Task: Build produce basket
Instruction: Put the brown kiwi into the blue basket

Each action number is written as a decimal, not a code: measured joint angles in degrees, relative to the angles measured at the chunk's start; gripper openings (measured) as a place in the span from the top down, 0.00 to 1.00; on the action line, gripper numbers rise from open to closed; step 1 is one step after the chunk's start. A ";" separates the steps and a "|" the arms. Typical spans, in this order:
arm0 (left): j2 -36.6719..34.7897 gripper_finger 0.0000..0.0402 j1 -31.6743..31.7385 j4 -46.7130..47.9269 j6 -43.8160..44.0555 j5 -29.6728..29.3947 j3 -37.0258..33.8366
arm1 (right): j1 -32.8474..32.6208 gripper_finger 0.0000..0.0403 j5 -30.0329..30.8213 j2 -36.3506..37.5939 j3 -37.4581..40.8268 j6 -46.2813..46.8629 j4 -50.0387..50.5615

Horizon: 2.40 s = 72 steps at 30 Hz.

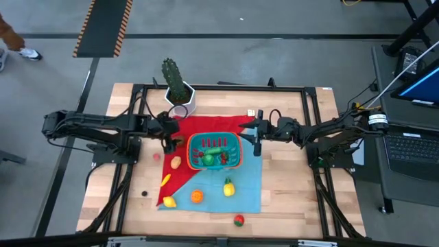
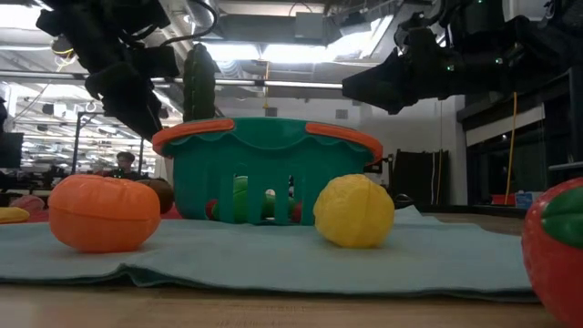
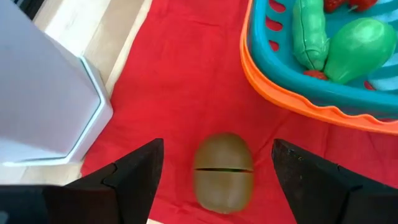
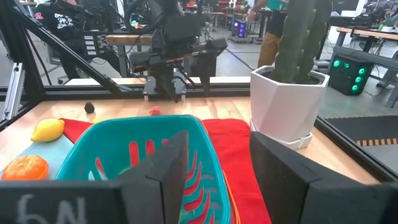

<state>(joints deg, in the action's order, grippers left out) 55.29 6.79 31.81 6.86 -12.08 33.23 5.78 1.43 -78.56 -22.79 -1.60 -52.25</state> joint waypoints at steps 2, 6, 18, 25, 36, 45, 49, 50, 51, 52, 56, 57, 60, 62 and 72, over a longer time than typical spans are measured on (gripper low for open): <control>0.00 0.28 0.00 0.83 0.19 0.00 0.00 | 0.00 0.57 0.00 0.00 0.00 -0.05 0.03; 0.00 0.29 0.00 1.03 0.19 0.00 -0.02 | 0.00 0.57 0.01 0.00 0.00 -0.09 0.35; 5.51 0.29 -0.04 0.09 1.68 3.23 -0.04 | 0.00 0.57 0.02 0.00 -0.02 -0.16 0.74; 11.67 0.29 -0.04 -0.29 1.59 3.26 -0.04 | 0.00 0.57 0.01 0.00 -0.02 -0.18 0.85; 17.88 0.29 -0.04 -2.21 1.57 4.92 -0.04 | 0.00 0.57 0.02 0.00 -0.02 -0.18 0.98; 21.51 0.29 -0.04 -3.54 1.55 4.86 -0.04 | 0.00 0.57 0.02 0.00 -0.02 -0.18 1.05; 21.55 0.29 -0.04 -5.43 1.55 4.76 -0.04 | 0.00 0.57 0.02 0.00 -0.02 -0.18 1.07; 21.55 0.29 -0.04 -5.79 1.55 4.75 -0.04 | 0.00 0.57 0.02 0.00 -0.02 -0.18 1.07; 21.55 0.29 -0.04 -6.00 1.55 4.74 -0.04 | 0.00 0.57 0.02 0.00 -0.02 -0.18 1.07; 21.55 0.29 -0.04 -6.03 1.55 4.74 -0.04 | 0.00 0.57 0.02 0.00 -0.02 -0.18 1.07; 21.55 0.29 -0.04 -6.00 1.55 4.67 -0.04 | 0.00 0.57 0.01 0.00 -0.02 -0.18 1.09; 21.55 0.29 -0.04 -5.99 1.59 4.28 -0.04 | 0.00 0.57 0.02 0.00 -0.02 -0.18 1.09; 21.55 0.29 -0.04 -5.99 1.63 2.65 -0.04 | 0.00 0.57 0.02 0.00 -0.02 -0.18 1.11; 21.55 0.29 -0.04 -5.99 1.66 2.27 -0.04 | 0.00 0.57 0.01 0.00 -0.02 -0.18 1.11; 21.55 0.42 -0.05 -5.96 2.16 2.12 -0.04 | 0.00 0.57 0.02 0.00 -0.02 -0.18 1.11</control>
<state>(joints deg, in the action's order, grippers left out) 76.84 6.74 25.85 9.02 -9.96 33.19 5.78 1.45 -78.56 -22.81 -1.78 -51.13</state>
